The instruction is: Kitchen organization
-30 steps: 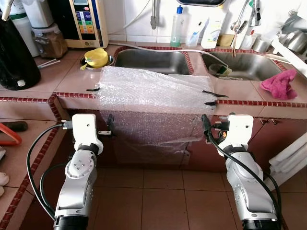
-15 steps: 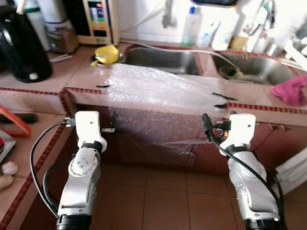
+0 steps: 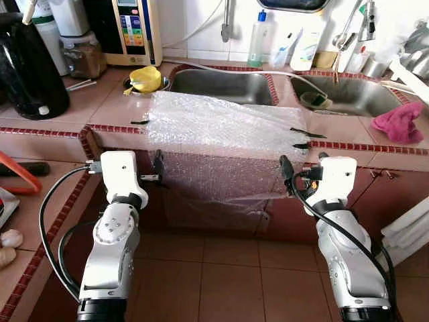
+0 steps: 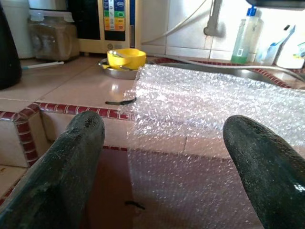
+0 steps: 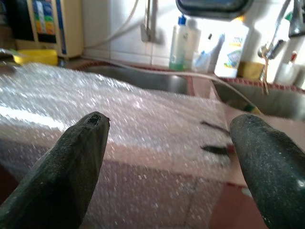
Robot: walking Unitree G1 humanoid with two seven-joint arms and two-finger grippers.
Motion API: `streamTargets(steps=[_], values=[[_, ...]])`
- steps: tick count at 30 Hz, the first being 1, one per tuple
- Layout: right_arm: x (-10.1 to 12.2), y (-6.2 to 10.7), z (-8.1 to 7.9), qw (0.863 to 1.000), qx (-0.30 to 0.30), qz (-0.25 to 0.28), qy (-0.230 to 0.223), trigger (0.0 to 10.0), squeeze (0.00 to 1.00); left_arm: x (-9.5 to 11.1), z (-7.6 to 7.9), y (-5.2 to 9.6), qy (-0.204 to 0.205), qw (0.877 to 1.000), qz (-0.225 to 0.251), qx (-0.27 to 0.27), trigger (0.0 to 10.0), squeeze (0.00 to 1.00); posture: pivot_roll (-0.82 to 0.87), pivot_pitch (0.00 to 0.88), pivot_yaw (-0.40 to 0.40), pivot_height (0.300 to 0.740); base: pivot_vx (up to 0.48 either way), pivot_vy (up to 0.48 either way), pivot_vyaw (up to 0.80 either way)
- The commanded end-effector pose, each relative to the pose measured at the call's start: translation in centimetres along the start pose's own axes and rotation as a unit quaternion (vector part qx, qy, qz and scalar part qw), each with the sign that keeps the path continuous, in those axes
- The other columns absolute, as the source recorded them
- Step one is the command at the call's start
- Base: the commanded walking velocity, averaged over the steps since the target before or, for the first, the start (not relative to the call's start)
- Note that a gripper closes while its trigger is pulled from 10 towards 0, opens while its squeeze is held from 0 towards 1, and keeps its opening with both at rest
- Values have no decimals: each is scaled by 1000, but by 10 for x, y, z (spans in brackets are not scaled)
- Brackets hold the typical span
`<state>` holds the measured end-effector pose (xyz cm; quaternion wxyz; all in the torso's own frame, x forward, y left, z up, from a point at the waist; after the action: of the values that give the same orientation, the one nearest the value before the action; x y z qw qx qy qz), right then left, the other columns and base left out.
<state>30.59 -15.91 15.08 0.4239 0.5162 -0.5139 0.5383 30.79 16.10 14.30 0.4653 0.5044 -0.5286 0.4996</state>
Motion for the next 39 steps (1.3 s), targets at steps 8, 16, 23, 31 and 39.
streamTargets(steps=[8, 16, 23, 31, 39], values=[[4, 0, -3, 1000, 11, 6, 5, 10000, 0, 3, 1, 0, 14, 1000, 5, -5, 10000, 0, 28, 0, -25, 740, 180, 0, 0], [2, 0, -5, 1000, 19, 2, 7, 10000, 0, 2, 4, 0, 22, 1000, 4, -14, 10000, 0, 28, 0, -26, 740, 383, 0, 0], [0, 0, -6, 1000, 28, -1, 9, 10000, 0, -1, 6, 2, 22, 1000, -1, -22, 10000, 0, 29, 0, -27, 740, 416, 0, 0], [-2, 0, -7, 1000, 29, -4, 9, 10000, 0, -3, 7, 3, 22, 999, -5, -23, 10000, 0, 31, 0, -26, 740, 423, 0, 252], [-7, 3, -10, 999, 32, -10, 6, 10000, 0, -5, 8, 3, 21, 999, -10, -27, 10000, 0, 36, 0, -24, 740, 428, 0, 656]])
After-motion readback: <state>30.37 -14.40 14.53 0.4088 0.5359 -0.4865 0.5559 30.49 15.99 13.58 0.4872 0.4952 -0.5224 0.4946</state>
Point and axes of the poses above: a point about 5 cm out from each wrist's last joint towards the gripper, its own y axis pointing back from the gripper into the wrist, its own x axis along the axis of the wrist's last joint, z = x × y, the point moved 1 cm from there along -y, pointing out of the wrist towards the gripper, and after that the axes turned 6 degrees about -y, right-handed, at the moved point
